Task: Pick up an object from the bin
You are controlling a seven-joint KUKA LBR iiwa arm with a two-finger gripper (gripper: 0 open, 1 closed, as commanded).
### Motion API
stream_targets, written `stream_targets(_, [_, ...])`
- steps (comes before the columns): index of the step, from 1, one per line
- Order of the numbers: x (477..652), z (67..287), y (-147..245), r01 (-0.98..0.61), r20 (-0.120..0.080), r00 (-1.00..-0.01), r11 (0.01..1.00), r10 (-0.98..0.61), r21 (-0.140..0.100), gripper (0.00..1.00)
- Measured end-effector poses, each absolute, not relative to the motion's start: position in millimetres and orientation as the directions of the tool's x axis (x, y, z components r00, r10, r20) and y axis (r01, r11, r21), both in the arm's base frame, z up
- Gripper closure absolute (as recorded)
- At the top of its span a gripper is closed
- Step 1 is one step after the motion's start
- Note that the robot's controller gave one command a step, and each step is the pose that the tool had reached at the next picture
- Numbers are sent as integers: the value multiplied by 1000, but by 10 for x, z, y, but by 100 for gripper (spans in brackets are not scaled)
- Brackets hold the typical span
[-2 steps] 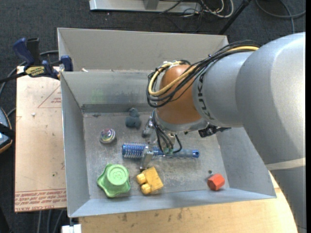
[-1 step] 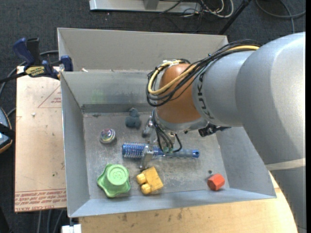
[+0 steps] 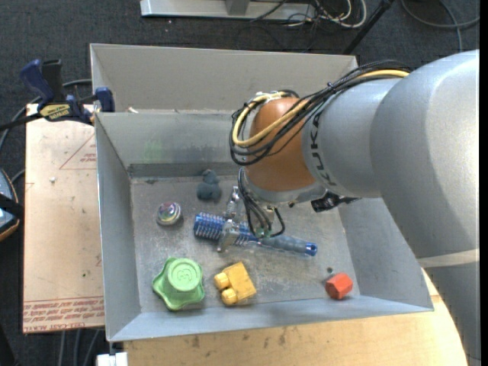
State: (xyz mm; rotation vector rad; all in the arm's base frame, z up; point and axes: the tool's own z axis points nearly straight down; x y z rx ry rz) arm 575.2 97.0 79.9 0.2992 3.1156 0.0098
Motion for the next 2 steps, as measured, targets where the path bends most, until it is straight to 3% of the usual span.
stream_targets(1, [5758,862,970,190,-2,-982,982,190,2,100])
stream_targets(2, [5778,1751,973,188,-8,-982,982,188,4,100])
